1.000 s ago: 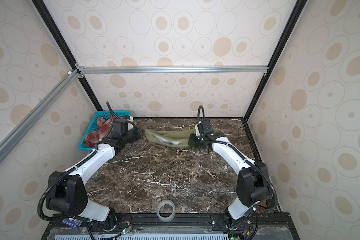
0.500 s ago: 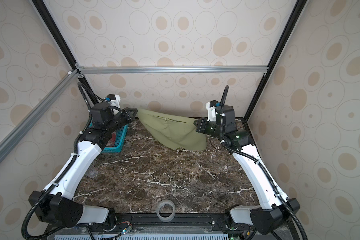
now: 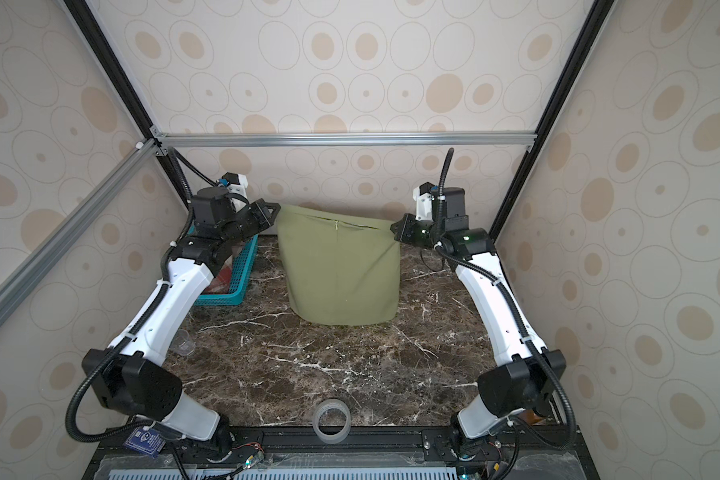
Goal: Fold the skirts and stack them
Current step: 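Lift the green skirt high with both grippers, shaking it out, then lay the green skirt flat on the table, drawing it toward the robot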
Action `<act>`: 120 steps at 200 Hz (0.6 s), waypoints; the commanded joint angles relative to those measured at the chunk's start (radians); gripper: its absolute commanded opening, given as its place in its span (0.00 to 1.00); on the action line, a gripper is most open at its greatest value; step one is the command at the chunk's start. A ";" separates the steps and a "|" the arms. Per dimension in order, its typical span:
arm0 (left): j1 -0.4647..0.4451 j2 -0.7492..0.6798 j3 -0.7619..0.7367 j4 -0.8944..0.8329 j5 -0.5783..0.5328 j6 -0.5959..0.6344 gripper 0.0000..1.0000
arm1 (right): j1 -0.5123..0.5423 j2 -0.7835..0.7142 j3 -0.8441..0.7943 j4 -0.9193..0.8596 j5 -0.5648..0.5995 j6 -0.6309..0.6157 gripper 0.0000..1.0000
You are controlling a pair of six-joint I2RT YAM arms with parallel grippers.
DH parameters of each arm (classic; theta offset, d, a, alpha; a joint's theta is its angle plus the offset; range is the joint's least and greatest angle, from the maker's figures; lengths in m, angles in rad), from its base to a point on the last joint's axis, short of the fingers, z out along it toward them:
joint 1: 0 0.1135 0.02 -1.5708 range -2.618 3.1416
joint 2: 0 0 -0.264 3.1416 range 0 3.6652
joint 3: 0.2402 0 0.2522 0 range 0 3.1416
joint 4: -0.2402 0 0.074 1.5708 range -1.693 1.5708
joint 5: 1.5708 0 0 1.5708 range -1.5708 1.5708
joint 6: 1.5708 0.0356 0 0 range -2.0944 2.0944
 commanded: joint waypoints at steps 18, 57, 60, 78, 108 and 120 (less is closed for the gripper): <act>0.063 0.150 0.264 -0.014 -0.108 0.050 0.00 | -0.052 0.157 0.282 -0.098 0.072 -0.082 0.00; 0.064 0.170 0.362 -0.034 -0.087 0.073 0.00 | -0.052 0.188 0.414 -0.140 0.058 -0.116 0.00; 0.064 0.163 0.352 -0.028 -0.088 0.074 0.00 | -0.052 0.179 0.401 -0.136 0.056 -0.115 0.00; 0.064 0.084 0.219 0.031 -0.071 0.067 0.00 | -0.050 0.110 0.260 -0.075 0.035 -0.110 0.00; 0.061 -0.108 -0.219 0.209 -0.028 -0.013 0.00 | -0.034 -0.054 -0.152 0.093 0.005 -0.085 0.00; 0.056 -0.179 -0.428 0.286 -0.005 -0.061 0.00 | -0.016 -0.134 -0.369 0.175 0.014 -0.065 0.00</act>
